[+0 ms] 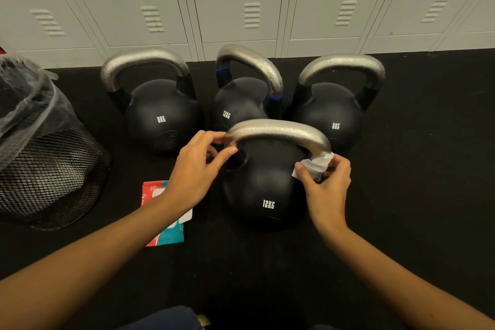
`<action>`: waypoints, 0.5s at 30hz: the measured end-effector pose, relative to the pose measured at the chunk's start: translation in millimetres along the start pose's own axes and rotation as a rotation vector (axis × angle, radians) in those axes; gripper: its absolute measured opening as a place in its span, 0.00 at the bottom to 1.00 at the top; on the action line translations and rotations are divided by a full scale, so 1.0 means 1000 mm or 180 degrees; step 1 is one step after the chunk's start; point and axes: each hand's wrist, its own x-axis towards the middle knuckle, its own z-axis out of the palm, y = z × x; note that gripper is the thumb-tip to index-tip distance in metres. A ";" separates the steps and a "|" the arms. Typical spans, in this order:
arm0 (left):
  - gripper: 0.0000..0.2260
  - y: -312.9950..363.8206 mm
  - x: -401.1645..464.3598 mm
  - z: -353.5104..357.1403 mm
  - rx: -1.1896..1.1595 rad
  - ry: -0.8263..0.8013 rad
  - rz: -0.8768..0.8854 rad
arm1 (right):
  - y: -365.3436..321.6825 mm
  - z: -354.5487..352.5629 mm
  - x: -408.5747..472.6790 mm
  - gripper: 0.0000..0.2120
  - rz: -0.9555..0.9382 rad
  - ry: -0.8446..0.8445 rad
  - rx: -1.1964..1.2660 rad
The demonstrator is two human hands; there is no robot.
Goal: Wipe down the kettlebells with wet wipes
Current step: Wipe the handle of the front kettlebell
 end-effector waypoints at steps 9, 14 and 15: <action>0.14 0.001 0.000 -0.002 0.0006 -0.0043 0.0028 | 0.028 -0.035 0.001 0.20 -0.0121 -0.0910 0.0542; 0.14 0.000 -0.001 -0.003 0.0041 -0.0037 0.0105 | 0.005 -0.041 0.014 0.22 -0.0508 -0.1104 0.0508; 0.14 0.000 -0.001 -0.003 0.0048 -0.0036 0.0098 | 0.000 -0.042 0.019 0.23 -0.0563 -0.1175 0.0456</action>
